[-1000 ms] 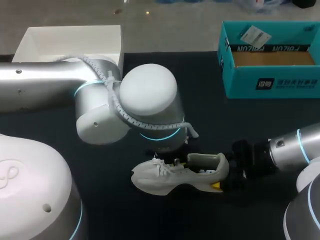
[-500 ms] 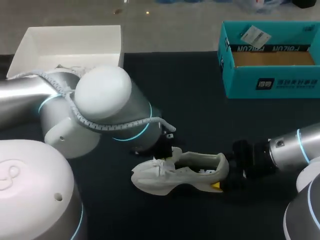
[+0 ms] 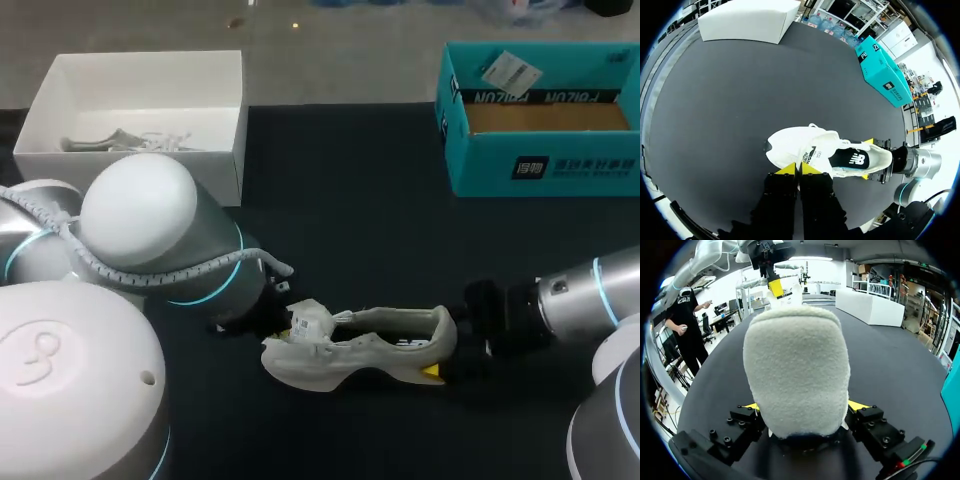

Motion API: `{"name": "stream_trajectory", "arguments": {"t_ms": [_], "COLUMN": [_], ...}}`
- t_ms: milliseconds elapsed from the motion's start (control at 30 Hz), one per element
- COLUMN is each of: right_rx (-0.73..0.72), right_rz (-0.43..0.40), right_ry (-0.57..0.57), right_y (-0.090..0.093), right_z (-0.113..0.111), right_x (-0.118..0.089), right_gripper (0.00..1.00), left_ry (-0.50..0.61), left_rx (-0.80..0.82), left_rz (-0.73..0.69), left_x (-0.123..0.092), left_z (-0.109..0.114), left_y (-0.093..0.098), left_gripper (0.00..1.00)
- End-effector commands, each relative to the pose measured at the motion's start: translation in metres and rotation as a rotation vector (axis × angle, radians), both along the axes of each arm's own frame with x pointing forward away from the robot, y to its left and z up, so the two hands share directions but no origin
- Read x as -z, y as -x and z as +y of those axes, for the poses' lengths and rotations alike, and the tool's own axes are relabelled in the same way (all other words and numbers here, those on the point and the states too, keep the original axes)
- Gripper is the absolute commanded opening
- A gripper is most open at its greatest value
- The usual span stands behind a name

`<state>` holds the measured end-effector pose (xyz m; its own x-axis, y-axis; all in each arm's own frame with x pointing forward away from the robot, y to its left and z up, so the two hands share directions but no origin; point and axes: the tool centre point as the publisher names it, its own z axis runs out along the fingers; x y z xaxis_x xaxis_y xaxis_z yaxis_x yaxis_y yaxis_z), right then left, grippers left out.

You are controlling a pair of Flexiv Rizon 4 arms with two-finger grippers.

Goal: Take the shoe out of the shoebox, open the shoe tongue, remove and reinsert the insole, then place the shoe into the shoebox

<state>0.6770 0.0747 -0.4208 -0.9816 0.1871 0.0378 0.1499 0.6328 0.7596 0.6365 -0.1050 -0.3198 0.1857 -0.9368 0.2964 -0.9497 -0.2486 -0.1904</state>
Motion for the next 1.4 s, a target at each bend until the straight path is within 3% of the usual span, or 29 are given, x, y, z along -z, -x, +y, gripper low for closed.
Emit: {"name": "stream_trajectory", "arguments": {"t_ms": [33,300,333,433,467,500,700,933,1100,1200,1267,1400], "right_rx": [0.002,0.002,0.002,0.002,0.002,0.002,0.002,0.002,0.002,0.002,0.002,0.002], "right_rz": [0.001,0.001,0.001,0.001,0.001,0.001,0.001,0.001,0.001,0.001,0.001,0.001], "right_ry": [0.004,0.004,0.004,0.004,0.004,0.004,0.004,0.004,0.004,0.004,0.004,0.004], "right_y": [0.000,0.000,0.000,0.000,0.000,0.000,0.000,0.000,0.000,0.000,0.000,0.000], "right_z": [-0.001,-0.001,-0.001,-0.001,-0.001,-0.001,-0.001,-0.001,-0.001,-0.001,-0.001,-0.001], "right_x": [0.000,0.000,0.000,0.000,0.000,0.000,0.000,0.000,0.000,0.000,0.000,0.000], "right_gripper": [0.00,0.00,0.00,0.00,0.00,0.00,0.00,0.00,0.00,0.00,0.00,0.00], "left_ry": [0.103,0.023,0.020,0.021,0.023,0.025,0.073,0.123,0.216,0.120,0.122,0.035], "left_rx": [0.039,0.082,0.092,0.105,0.110,0.112,0.184,0.586,1.175,1.556,1.783,1.915], "left_rz": [0.023,0.157,0.165,0.177,0.179,0.180,0.129,0.023,-0.013,-0.030,-0.019,0.022], "left_x": [0.020,0.056,0.060,0.062,0.062,0.062,0.038,-0.018,-0.060,-0.078,-0.091,-0.103], "left_z": [0.018,0.015,0.014,0.011,0.010,0.010,0.007,-0.013,-0.029,-0.034,-0.038,-0.041], "left_y": [-0.005,-0.011,-0.011,-0.011,-0.011,-0.011,-0.011,-0.022,-0.018,-0.004,0.005,0.008], "left_gripper": [0.00,0.00,0.12,0.59,0.92,1.00,1.00,1.00,1.00,1.00,1.00,1.00]}}
